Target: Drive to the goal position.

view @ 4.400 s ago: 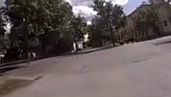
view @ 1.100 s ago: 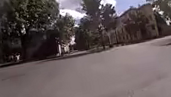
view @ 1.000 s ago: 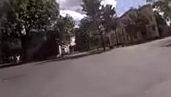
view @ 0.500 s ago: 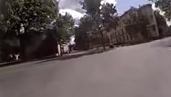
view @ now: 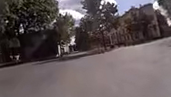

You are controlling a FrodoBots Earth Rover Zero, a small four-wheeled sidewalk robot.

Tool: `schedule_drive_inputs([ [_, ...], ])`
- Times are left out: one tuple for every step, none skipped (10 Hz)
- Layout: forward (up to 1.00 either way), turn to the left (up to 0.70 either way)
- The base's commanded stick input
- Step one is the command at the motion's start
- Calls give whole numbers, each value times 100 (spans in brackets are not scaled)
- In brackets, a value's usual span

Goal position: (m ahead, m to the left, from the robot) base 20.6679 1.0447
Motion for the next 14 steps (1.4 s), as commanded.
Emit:
schedule_drive_inputs([
  [85,1],
  [85,1],
  [85,1],
  [85,1],
  [85,1],
  [85,1],
  [85,1],
  [85,1],
  [85,1],
  [85,1],
  [85,1],
  [85,1],
  [85,1],
  [85,1],
])
